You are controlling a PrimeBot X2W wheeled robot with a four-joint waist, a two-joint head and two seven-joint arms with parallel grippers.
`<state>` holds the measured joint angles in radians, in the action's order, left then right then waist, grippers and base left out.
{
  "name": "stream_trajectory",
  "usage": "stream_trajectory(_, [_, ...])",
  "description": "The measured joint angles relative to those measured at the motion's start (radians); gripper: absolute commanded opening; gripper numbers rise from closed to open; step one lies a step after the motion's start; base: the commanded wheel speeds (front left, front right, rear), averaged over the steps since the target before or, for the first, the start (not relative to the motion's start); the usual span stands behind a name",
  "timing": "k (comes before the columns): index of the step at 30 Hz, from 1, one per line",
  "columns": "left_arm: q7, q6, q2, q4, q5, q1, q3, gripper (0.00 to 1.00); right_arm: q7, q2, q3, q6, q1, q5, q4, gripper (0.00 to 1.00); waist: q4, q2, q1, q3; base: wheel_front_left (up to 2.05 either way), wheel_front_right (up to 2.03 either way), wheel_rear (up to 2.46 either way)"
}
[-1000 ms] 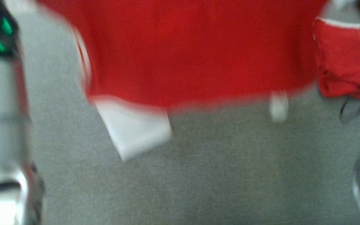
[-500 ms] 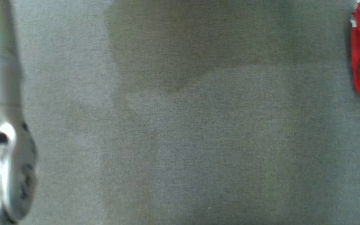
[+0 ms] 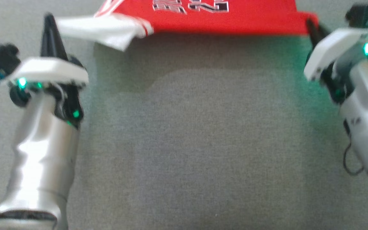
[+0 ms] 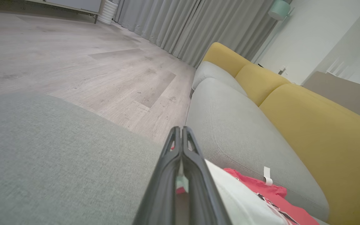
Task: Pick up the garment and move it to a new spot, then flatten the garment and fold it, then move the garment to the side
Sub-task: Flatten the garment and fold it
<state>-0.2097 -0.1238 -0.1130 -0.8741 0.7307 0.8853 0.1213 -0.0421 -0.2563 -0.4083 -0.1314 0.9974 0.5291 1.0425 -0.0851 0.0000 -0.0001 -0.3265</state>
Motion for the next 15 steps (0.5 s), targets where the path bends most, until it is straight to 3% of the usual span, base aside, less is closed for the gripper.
stream_trajectory(15, [0.034,0.001,-0.043,0.228,0.045,-0.386,0.058,0.0,-0.03,-0.085,-0.166,0.0,-0.293,0.215,-0.175,0.0,0.009,0.0001,-0.0002,0.208,0.0,0.0,0.0])
